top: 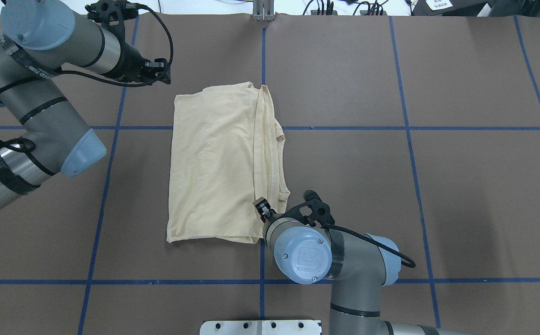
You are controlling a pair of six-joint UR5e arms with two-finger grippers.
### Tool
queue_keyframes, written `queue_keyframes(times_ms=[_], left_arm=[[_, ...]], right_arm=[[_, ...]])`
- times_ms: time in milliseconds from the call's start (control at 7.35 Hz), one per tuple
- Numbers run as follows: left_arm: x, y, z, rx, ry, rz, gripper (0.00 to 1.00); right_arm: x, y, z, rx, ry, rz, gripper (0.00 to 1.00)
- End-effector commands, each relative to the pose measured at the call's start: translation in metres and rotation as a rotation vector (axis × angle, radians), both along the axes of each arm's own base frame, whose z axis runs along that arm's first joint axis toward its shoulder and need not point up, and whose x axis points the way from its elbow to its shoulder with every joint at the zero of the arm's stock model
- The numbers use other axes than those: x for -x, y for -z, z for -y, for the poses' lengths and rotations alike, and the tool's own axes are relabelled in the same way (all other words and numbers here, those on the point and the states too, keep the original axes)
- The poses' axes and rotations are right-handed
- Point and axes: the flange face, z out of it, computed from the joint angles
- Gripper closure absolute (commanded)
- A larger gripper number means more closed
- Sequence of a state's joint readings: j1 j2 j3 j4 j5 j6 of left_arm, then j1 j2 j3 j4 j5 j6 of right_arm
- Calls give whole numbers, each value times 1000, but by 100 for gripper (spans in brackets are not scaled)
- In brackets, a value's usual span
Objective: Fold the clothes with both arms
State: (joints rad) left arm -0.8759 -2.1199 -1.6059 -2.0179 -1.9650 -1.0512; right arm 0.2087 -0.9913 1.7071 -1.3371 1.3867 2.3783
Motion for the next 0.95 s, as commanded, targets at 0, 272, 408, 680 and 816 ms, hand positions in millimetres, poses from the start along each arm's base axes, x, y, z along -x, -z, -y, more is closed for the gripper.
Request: queue_keyframes(times_ms=[0, 272, 408, 680, 816], left_arm=[[2, 4, -2, -6, 0, -4, 48], [2, 4, -2, -5, 1, -5, 48], [3, 7, -4, -8, 1, -8, 48], [5, 10, -4, -12, 1, -12, 48], [5, 11, -6, -10, -1, -10, 48]], right_arm=[[3, -4, 1, 3, 0, -10, 13], [3, -3, 1, 6, -3, -6, 26], [3, -2, 1, 5, -3, -4, 33], [3, -1, 1, 13, -9, 1, 60], [3, -1, 1, 15, -11, 2, 97]])
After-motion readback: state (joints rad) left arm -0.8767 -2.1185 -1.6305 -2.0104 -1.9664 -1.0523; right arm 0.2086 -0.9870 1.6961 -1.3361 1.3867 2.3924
